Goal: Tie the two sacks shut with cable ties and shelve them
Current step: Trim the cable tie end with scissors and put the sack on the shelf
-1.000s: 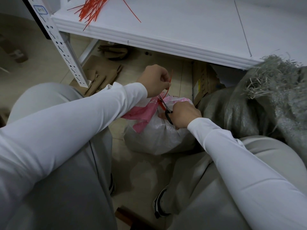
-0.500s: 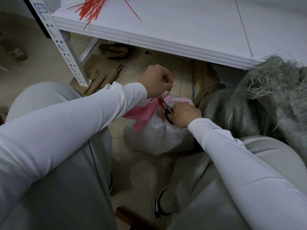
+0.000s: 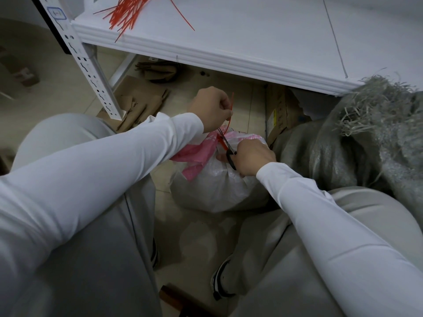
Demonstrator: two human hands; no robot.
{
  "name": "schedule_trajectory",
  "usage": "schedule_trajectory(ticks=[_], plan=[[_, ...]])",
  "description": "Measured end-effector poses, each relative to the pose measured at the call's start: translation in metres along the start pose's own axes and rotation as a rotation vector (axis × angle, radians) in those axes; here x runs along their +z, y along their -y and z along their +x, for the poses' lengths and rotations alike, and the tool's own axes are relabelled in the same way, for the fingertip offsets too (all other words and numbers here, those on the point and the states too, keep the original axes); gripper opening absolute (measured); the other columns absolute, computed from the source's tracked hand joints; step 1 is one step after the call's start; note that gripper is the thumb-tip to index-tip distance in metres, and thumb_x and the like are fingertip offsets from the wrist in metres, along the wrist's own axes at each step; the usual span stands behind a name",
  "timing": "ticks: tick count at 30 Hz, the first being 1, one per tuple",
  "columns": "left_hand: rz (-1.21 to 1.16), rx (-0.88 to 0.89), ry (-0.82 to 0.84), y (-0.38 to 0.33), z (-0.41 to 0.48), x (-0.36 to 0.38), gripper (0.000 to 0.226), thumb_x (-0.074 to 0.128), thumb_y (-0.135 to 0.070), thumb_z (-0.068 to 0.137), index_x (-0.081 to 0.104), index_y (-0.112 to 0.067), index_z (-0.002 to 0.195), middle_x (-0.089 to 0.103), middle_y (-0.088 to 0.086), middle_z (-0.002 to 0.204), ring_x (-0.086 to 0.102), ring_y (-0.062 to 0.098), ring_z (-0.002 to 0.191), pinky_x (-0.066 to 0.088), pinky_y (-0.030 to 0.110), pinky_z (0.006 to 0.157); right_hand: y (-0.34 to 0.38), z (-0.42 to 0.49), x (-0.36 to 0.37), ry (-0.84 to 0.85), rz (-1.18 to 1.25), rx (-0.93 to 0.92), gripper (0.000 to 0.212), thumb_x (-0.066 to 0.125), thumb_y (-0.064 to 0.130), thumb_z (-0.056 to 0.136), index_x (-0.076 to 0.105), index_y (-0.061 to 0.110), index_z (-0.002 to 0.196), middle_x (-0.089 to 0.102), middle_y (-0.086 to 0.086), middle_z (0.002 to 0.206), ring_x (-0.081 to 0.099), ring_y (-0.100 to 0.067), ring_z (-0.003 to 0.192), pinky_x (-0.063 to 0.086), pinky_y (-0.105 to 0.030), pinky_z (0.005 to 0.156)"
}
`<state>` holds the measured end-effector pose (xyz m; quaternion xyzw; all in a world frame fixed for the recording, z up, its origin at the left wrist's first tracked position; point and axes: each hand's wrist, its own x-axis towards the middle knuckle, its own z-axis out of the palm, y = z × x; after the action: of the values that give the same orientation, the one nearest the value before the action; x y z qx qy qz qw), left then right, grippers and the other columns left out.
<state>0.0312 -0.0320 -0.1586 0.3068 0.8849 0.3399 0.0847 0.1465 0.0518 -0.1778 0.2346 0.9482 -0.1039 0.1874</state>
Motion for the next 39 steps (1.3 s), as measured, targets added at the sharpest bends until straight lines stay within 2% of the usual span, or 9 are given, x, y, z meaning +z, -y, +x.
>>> schedule_trajectory(ticks=[8, 12, 15, 19, 23, 27, 33, 36, 39], plan=[[-0.03, 0.048, 0.024, -0.006, -0.005, -0.002, 0.005, 0.067, -0.013, 0.082, 0.071, -0.015, 0.078, 0.069, 0.0, 0.08, 0.064, 0.012, 0.076, 0.054, 0.026, 0.075, -0.008, 0.004, 0.005, -0.077, 0.064, -0.007, 0.032, 0.056, 0.047, 0.094, 0.059, 0.016, 0.09, 0.056, -0.002, 0.081, 0.055, -0.019, 0.076, 0.04, -0.025, 0.061], [0.011, 0.081, 0.028, -0.007, -0.011, 0.001, 0.006, 0.066, -0.015, 0.084, 0.072, -0.012, 0.084, 0.062, -0.005, 0.076, 0.052, 0.001, 0.065, 0.034, 0.007, 0.056, -0.004, 0.003, 0.003, -0.011, 0.038, -0.045, 0.032, 0.052, 0.043, 0.096, 0.059, 0.014, 0.087, 0.058, -0.003, 0.082, 0.057, -0.02, 0.08, 0.044, -0.029, 0.071], [0.007, 0.086, 0.02, -0.005, -0.009, 0.0, 0.006, 0.067, -0.014, 0.083, 0.072, -0.011, 0.083, 0.061, -0.007, 0.073, 0.053, 0.001, 0.064, 0.04, 0.01, 0.059, 0.0, 0.002, 0.001, -0.016, 0.028, -0.029, 0.029, 0.048, 0.04, 0.098, 0.058, 0.014, 0.092, 0.058, -0.004, 0.089, 0.056, -0.021, 0.084, 0.042, -0.029, 0.074], [-0.015, 0.06, -0.009, 0.001, -0.002, -0.003, 0.009, 0.067, -0.013, 0.081, 0.069, -0.018, 0.074, 0.07, 0.0, 0.078, 0.066, 0.013, 0.075, 0.056, 0.03, 0.077, 0.004, 0.002, -0.002, -0.038, 0.037, -0.007, 0.031, 0.048, 0.036, 0.1, 0.064, 0.011, 0.107, 0.064, -0.006, 0.103, 0.061, -0.023, 0.097, 0.043, -0.029, 0.08], [-0.01, 0.018, -0.036, 0.002, 0.001, -0.002, 0.007, 0.066, -0.014, 0.082, 0.07, -0.015, 0.076, 0.072, 0.003, 0.083, 0.067, 0.016, 0.078, 0.057, 0.034, 0.079, 0.003, -0.001, -0.001, -0.108, 0.004, -0.007, 0.02, 0.051, 0.029, 0.099, 0.062, 0.013, 0.101, 0.058, -0.005, 0.092, 0.057, -0.021, 0.084, 0.046, -0.03, 0.077], [-0.068, -0.03, -0.134, -0.001, 0.007, -0.009, 0.007, 0.067, -0.016, 0.081, 0.072, -0.011, 0.08, 0.071, 0.002, 0.083, 0.066, 0.017, 0.08, 0.056, 0.034, 0.079, -0.002, 0.002, -0.005, -0.173, 0.03, 0.011, 0.018, 0.055, 0.018, 0.096, 0.063, 0.016, 0.112, 0.052, -0.001, 0.083, 0.052, -0.02, 0.076, 0.043, -0.03, 0.071], [-0.312, -0.112, -0.222, -0.004, 0.015, -0.025, 0.009, 0.064, -0.016, 0.085, 0.07, -0.008, 0.084, 0.073, 0.006, 0.087, 0.067, 0.016, 0.082, 0.055, 0.031, 0.081, -0.015, -0.001, -0.019, -0.065, 0.083, 0.059, 0.032, 0.063, 0.048, 0.088, 0.059, 0.016, 0.082, 0.058, -0.003, 0.076, 0.06, -0.022, 0.074, 0.049, -0.032, 0.065], [-0.486, -0.118, -0.255, -0.01, 0.016, -0.035, 0.009, 0.058, -0.011, 0.091, 0.063, -0.008, 0.084, 0.073, 0.004, 0.084, 0.064, 0.003, 0.065, 0.049, 0.014, 0.058, -0.02, 0.001, -0.031, -0.148, 0.18, 0.107, 0.037, 0.064, 0.051, 0.086, 0.055, 0.018, 0.072, 0.058, -0.003, 0.075, 0.06, -0.023, 0.073, 0.048, -0.031, 0.063], [-0.625, -0.12, -0.301, -0.014, 0.017, -0.046, 0.011, 0.053, -0.006, 0.093, 0.059, -0.006, 0.083, 0.071, 0.002, 0.079, 0.063, -0.001, 0.056, 0.044, 0.009, 0.05, -0.02, 0.004, -0.047, -0.286, 0.36, 0.134, 0.035, 0.068, 0.042, 0.086, 0.051, 0.02, 0.065, 0.057, -0.003, 0.073, 0.058, -0.025, 0.073, 0.044, -0.031, 0.061]])
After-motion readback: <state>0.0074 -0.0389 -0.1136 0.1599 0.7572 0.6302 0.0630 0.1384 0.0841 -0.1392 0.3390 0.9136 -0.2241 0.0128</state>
